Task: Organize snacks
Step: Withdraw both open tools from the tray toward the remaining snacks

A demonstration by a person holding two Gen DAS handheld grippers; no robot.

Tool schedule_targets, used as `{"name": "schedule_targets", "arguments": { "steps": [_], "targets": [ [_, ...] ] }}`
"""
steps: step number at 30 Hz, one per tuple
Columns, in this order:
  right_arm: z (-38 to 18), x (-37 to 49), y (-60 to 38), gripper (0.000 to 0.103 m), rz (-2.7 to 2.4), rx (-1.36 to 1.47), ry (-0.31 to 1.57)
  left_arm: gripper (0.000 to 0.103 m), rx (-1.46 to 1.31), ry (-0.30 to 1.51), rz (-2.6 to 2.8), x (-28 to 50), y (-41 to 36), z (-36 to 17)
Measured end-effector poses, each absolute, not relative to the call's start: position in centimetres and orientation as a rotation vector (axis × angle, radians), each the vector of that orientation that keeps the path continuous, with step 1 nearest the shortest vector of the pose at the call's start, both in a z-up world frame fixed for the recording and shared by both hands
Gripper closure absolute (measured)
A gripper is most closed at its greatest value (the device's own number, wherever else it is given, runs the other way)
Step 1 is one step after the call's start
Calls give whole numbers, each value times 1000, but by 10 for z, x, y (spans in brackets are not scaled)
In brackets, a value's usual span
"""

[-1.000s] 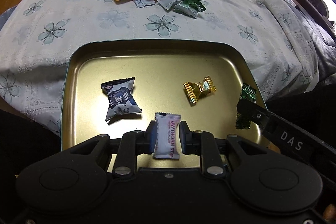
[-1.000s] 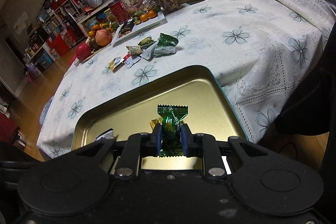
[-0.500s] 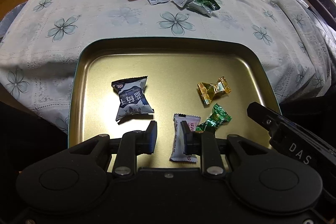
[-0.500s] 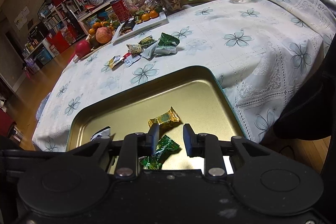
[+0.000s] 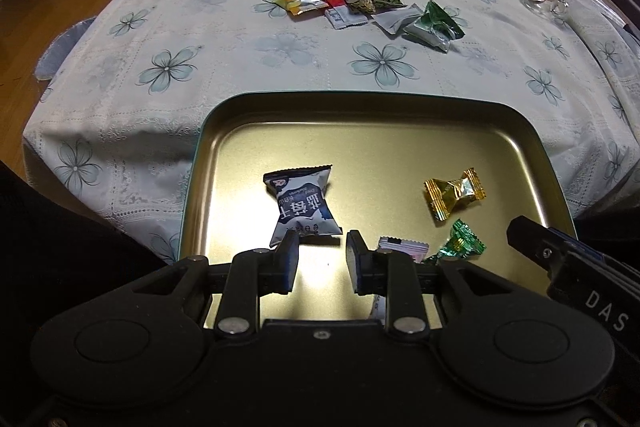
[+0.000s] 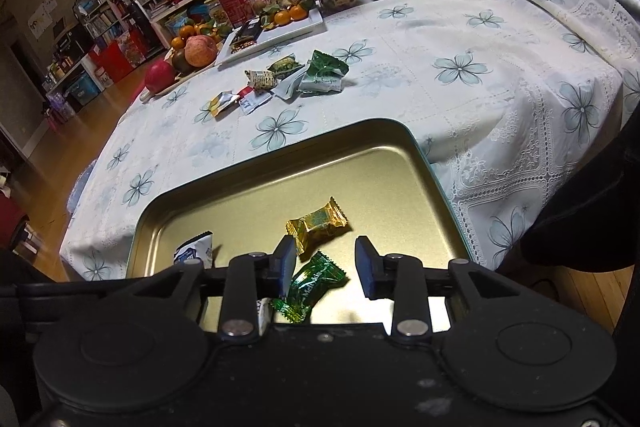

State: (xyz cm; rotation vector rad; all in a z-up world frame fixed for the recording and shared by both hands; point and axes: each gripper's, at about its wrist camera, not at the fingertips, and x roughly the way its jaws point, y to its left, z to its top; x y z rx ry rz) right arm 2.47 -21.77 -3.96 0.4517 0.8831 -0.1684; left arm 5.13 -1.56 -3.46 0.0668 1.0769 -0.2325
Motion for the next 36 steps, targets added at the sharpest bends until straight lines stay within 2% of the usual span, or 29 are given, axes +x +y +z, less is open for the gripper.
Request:
{"name": "schedule_targets", "arguments": {
  "steps": [17,30,36],
  "targets": [
    [-28,114,-234,68,-8,437,1121,67,35,1108,-205,100,-13,-1],
    [-13,229,-273,66,-115,375,1049,67,20,1159,-158,198,-18,6],
    [-22,284,-289,66,-142,426,1088,67,15,1185,-133,255,-23,5]
  ]
}}
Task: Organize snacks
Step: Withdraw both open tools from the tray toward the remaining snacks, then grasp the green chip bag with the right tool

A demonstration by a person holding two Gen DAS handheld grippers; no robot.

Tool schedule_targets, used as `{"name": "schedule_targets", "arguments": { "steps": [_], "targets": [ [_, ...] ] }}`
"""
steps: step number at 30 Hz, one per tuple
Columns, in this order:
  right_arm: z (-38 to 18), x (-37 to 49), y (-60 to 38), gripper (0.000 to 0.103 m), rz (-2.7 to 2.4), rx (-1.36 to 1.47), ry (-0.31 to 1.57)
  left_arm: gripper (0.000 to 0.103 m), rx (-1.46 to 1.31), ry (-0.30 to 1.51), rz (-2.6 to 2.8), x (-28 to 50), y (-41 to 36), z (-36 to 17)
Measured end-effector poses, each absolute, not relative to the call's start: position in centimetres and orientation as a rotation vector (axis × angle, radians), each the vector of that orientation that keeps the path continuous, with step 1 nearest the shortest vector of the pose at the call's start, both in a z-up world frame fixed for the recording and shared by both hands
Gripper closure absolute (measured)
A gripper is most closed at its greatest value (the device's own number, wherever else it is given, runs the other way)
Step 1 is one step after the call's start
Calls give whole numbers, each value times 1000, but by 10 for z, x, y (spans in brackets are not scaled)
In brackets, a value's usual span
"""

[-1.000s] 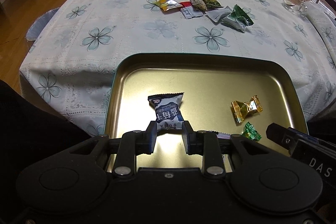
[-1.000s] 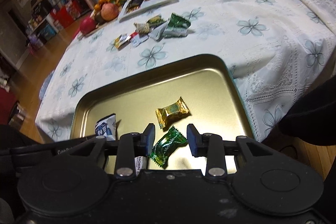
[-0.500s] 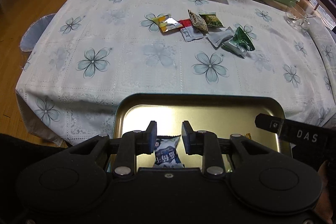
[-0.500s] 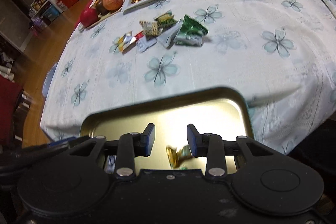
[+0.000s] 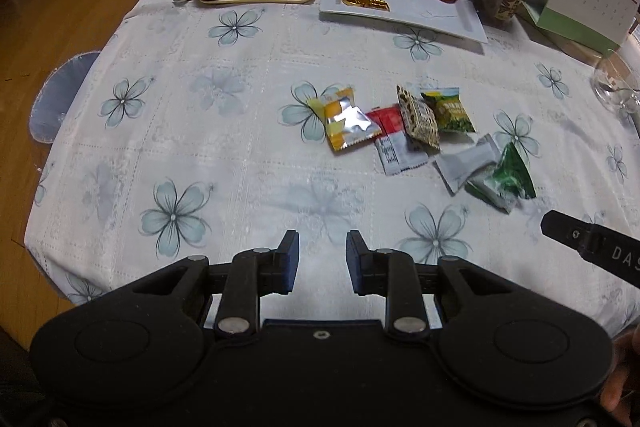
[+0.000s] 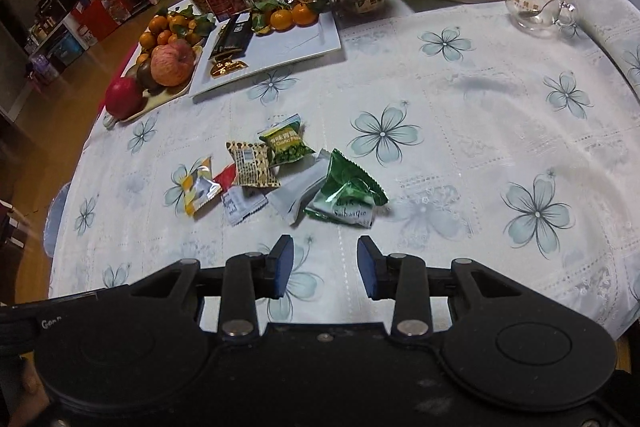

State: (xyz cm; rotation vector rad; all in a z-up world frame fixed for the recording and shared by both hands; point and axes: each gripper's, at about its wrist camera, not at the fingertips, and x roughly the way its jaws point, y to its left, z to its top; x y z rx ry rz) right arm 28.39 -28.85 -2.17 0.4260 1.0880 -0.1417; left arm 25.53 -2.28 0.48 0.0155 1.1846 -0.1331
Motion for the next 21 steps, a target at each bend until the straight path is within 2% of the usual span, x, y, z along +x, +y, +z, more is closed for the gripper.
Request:
{"name": "schedule_targets", "arguments": {
  "steps": [8,21],
  "targets": [
    [-46,352,-310,66,-171,531,1176,67,42,1221,-82,316,-36,-8],
    [-97,373,-328,63,-292,692,1311,67,-19,1328,-79,355,-44,-35]
  ]
}}
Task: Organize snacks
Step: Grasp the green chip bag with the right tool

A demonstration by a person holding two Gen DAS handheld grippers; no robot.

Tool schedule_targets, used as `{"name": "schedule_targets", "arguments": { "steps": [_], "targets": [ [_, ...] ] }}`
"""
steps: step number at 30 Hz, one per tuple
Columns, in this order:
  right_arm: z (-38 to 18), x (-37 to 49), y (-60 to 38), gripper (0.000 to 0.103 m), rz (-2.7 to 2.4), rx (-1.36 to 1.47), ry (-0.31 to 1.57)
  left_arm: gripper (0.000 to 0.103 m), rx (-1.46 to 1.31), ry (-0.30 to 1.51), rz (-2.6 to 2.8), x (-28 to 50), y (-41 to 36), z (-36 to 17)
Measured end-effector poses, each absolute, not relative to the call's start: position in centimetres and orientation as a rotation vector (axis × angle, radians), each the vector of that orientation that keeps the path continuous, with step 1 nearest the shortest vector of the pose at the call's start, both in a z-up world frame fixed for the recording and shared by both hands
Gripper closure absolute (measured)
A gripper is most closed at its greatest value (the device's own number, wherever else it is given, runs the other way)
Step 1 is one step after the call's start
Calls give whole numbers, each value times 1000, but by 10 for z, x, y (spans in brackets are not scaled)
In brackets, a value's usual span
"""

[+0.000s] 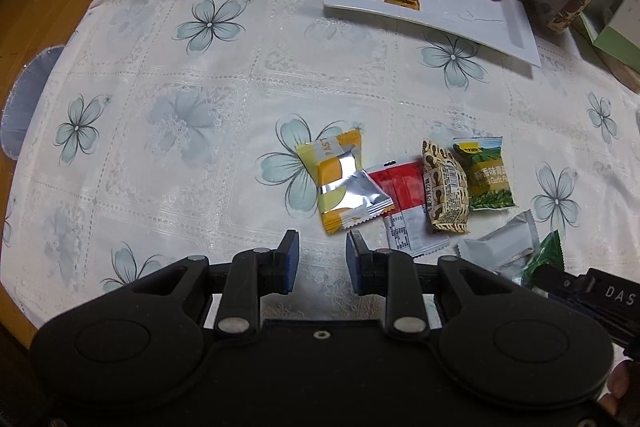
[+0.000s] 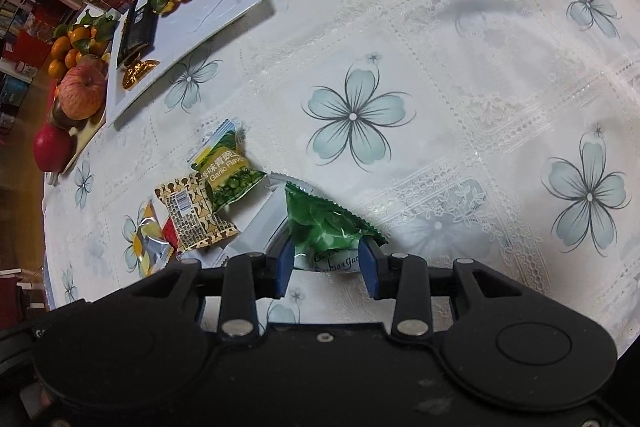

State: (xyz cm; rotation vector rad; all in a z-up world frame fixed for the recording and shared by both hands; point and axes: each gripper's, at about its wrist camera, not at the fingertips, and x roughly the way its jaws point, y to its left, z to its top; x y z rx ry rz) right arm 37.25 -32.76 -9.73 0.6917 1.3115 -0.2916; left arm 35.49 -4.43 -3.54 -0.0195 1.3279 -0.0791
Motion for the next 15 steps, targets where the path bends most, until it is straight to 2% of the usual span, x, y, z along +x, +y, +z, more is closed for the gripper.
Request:
{"name": "schedule_targets", "arguments": {
  "steps": [15],
  "targets": [
    [-112,384,-320,62,-343,634,1297,67,-103,1364,-79,366,-42,-37]
  ]
}}
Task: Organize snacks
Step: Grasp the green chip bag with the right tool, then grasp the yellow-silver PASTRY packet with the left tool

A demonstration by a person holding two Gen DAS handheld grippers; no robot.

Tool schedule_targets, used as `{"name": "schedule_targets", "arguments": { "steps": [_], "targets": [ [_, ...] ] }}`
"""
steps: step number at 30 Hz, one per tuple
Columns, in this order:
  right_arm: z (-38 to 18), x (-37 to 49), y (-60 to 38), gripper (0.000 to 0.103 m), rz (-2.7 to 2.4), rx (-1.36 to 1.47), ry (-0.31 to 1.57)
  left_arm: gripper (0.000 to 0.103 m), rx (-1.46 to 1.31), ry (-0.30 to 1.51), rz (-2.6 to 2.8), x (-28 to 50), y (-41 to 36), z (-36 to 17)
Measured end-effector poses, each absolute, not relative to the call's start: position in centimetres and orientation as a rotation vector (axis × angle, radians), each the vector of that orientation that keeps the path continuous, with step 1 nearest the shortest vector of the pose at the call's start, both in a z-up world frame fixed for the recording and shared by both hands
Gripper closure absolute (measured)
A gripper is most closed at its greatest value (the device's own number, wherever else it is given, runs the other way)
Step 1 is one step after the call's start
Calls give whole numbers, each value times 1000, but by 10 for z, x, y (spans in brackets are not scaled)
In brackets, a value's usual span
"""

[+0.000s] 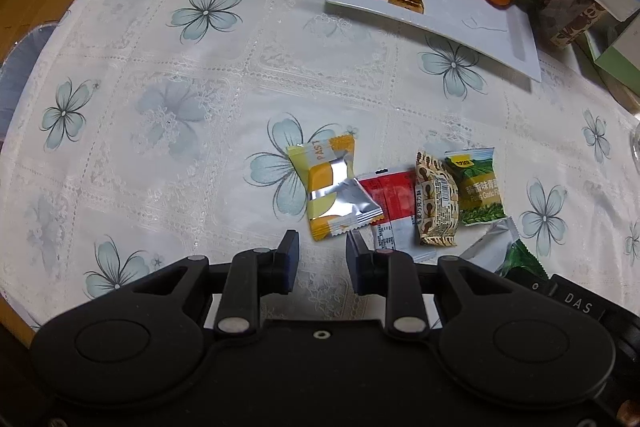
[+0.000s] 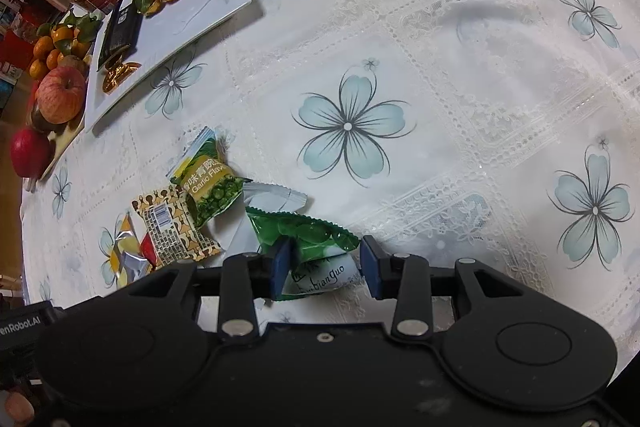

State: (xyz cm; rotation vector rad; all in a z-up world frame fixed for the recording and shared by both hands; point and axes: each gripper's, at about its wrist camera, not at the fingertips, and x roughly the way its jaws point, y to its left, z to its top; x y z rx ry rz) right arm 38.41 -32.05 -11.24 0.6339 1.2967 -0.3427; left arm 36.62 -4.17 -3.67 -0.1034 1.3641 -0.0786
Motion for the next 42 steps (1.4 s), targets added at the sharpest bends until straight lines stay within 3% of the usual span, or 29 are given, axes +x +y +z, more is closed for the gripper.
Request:
{"name": "schedule_targets", "arguments": {
  "steps": [22,32,42],
  "targets": [
    [-114,388,-318,61,-343,652,1266,67,-138,1367,-46,371,-38,-40],
    [-108,378,-326,73,-282,736,1320,67,-143,1352,-42,376,-45,-48],
    [-87,371,-322,74,-285,637,1255,67,-159,1299,16,387,-52,-57]
  ]
}}
